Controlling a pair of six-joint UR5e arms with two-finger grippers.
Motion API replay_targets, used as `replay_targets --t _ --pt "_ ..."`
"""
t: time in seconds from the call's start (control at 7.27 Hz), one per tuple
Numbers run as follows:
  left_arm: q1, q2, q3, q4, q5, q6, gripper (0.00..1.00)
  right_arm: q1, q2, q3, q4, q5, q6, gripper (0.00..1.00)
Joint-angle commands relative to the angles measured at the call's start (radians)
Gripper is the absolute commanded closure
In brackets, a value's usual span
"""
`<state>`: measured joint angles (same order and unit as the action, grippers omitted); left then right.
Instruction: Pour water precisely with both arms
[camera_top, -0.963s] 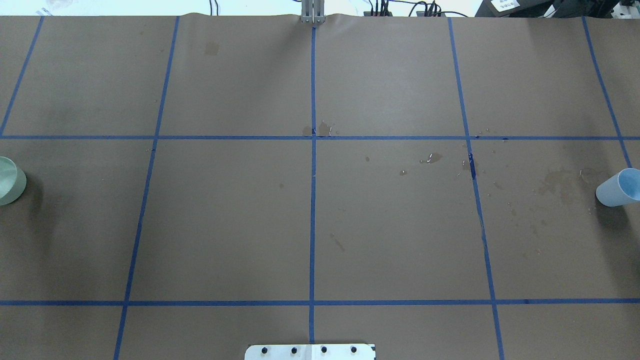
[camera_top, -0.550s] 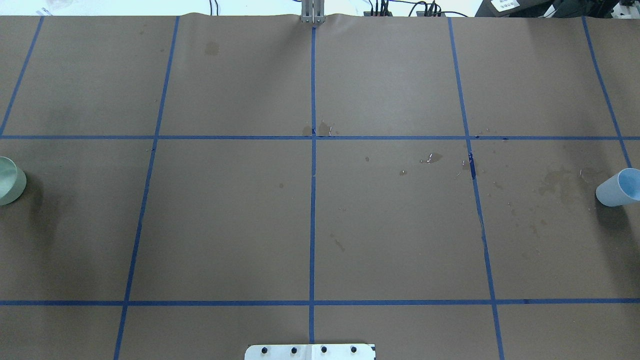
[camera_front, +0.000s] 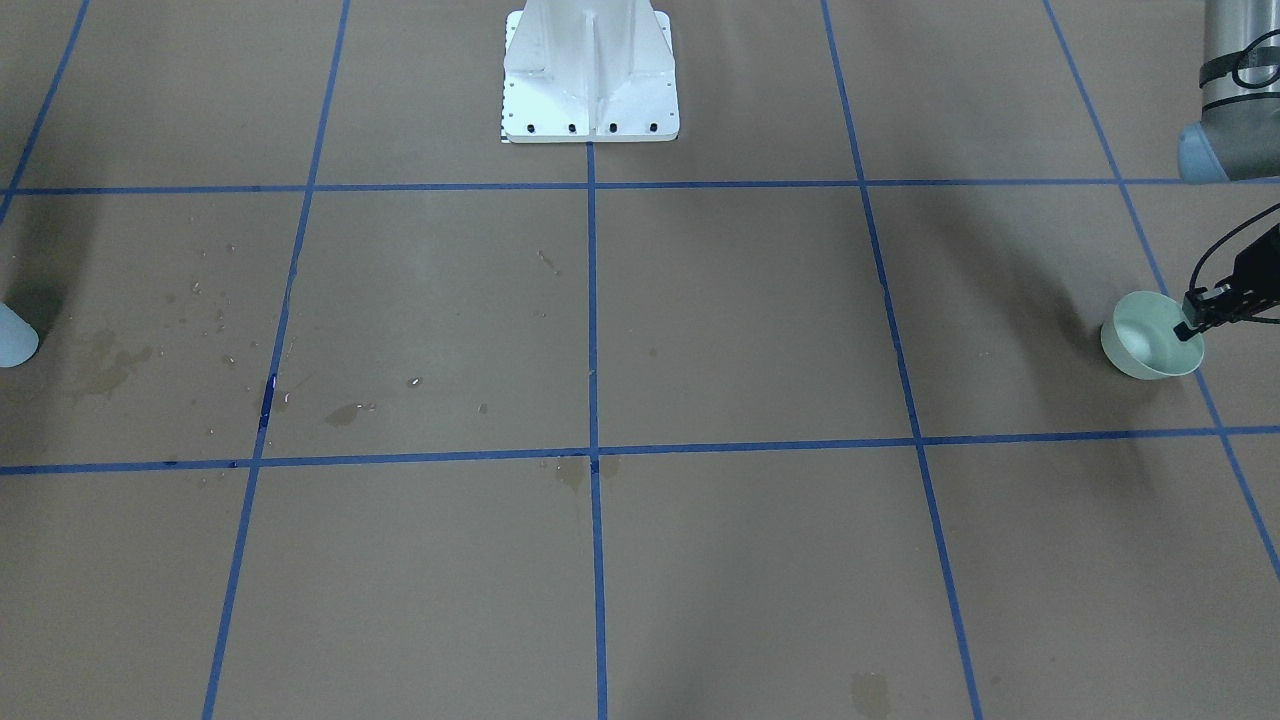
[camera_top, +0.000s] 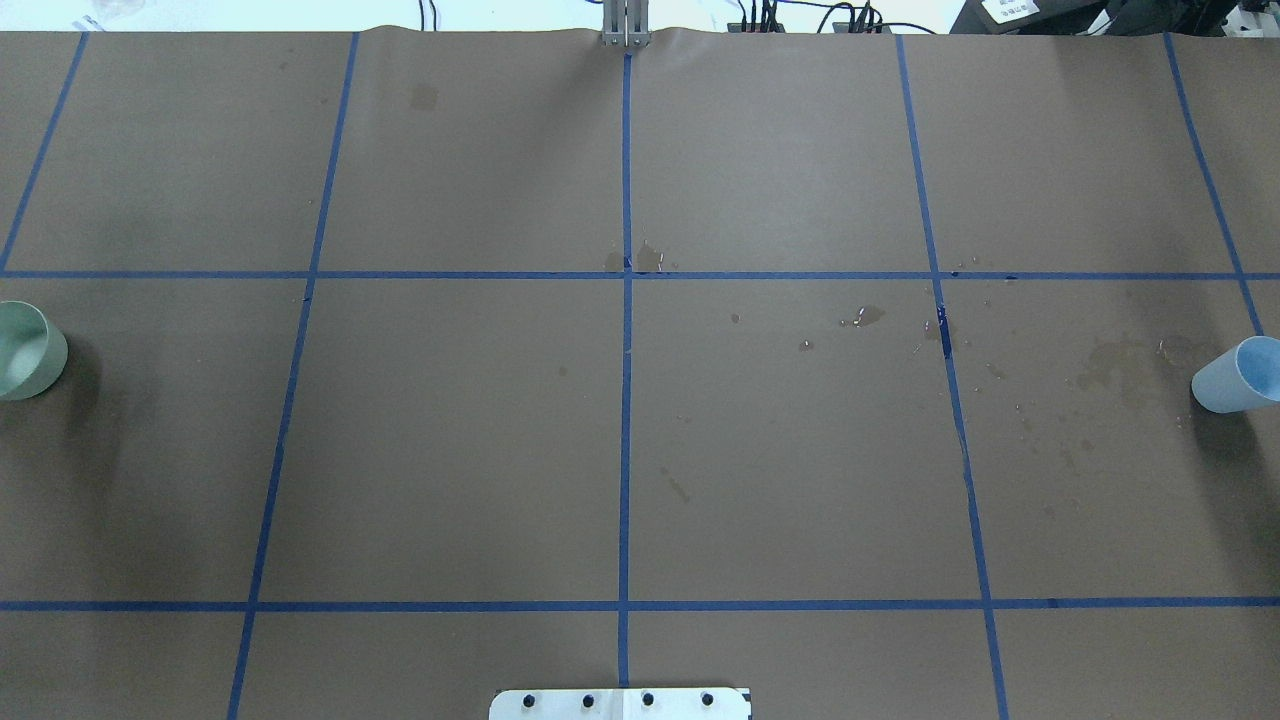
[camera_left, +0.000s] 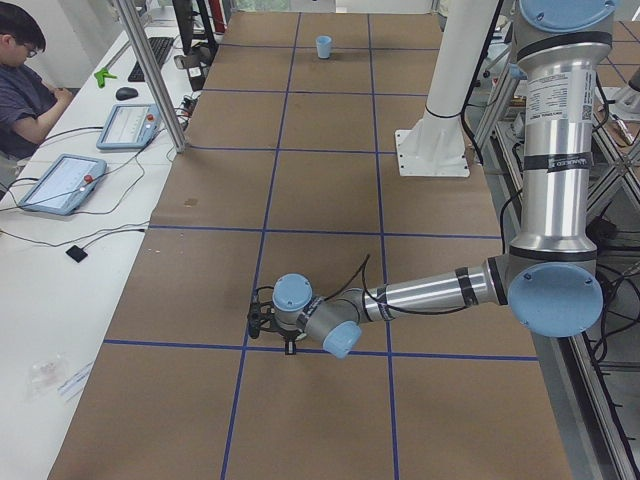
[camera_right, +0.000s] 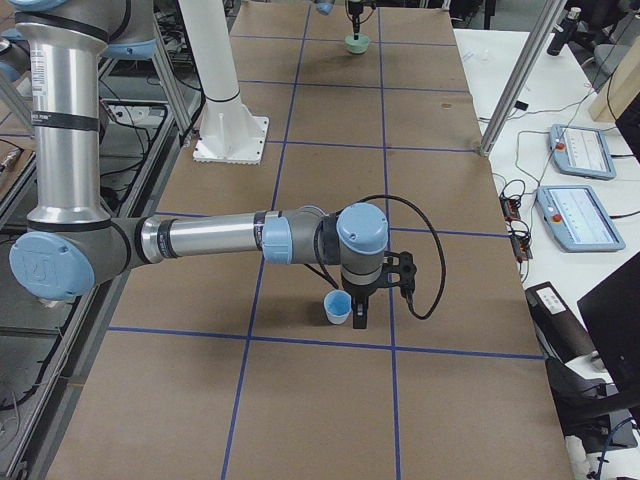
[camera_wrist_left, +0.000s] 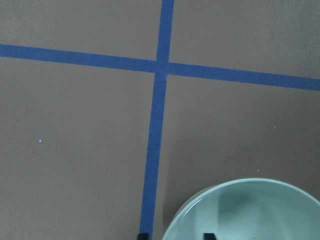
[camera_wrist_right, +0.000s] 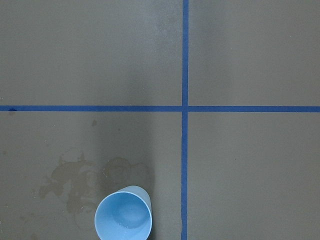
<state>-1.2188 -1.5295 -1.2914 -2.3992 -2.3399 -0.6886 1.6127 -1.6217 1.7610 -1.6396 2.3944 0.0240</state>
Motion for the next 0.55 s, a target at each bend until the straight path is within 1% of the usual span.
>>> replay_targets --t 0.0,0.14,0.41 --pt "-0.030 -0.043 -0.018 0.070 -0.145 0.000 1.00 -0.001 0.000 -0.001 0.000 0.000 -0.001 0.01" --pt "-0.050 -0.099 -0.084 0.213 -0.154 0.000 1.00 -0.001 0.000 -0.002 0.000 0.002 -0.001 0.01" --pt "-0.061 -0.254 -0.227 0.541 -0.156 -0.002 1.00 -0.001 0.000 -0.002 0.000 0.002 -0.001 0.01"
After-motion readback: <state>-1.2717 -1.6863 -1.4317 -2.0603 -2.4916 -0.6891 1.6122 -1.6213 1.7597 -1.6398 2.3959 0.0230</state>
